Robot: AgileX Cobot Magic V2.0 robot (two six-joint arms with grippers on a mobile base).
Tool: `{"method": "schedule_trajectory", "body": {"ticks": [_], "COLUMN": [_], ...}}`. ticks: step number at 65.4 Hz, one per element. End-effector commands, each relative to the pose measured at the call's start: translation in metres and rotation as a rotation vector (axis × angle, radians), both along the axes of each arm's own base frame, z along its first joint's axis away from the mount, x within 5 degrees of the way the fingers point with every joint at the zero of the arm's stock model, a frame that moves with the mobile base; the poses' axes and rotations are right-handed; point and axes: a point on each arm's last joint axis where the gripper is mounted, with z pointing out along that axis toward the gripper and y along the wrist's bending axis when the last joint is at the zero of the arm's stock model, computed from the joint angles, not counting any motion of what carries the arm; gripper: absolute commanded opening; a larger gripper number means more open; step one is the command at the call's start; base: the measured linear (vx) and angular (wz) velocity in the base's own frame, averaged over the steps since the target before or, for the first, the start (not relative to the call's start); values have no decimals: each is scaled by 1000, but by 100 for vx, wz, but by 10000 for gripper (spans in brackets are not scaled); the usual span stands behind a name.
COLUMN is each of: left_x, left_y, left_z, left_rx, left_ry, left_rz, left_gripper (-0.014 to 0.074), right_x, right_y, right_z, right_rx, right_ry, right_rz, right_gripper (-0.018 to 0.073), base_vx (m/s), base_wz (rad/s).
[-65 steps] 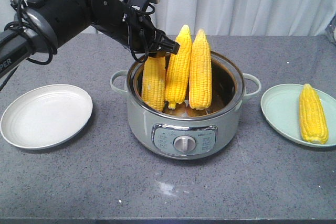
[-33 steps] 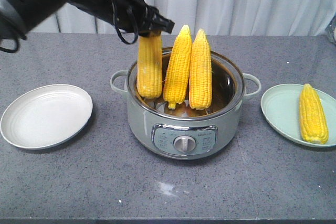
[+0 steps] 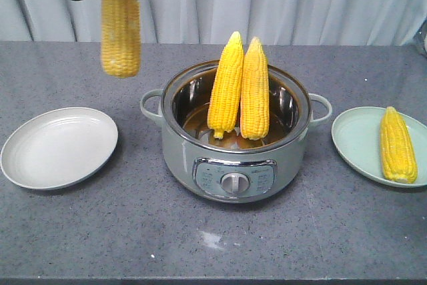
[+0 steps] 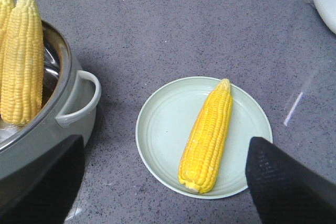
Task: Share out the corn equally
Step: 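Lower the cob onto the cream plate and open the left gripper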
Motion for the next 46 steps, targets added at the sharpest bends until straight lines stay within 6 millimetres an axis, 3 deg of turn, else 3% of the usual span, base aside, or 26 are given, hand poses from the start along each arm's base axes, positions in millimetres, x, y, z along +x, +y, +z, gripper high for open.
{"method": "schedule_trajectory", "body": {"ticks": [1,15,29,40,46], "left_x": [-13,7,28,29,28], "left_y": [24,54,64,73,77], "left_z": [18,-20,-64,-107,-117], "left_rx": [57,182,221,238,247], "left_ry": [-19,217,355,507,539], "left_rz": [91,243,277,286,292], "left_gripper": [20,20,20,20,20], "right_x": [0,0,0,0,0], "right_y": [0,0,0,0,0], "right_z": [13,13,13,13,13], "right_rx": [-6,-7,-5,-2,-2], "right_ry": [-85,-86,-85,-86,-84], "right_rz": [-13,-14,-13,-12,-11], "right_gripper": [594,594,594,594,594], "base_vx": [0,0,0,0,0], "base_wz": [0,0,0,0,0]}}
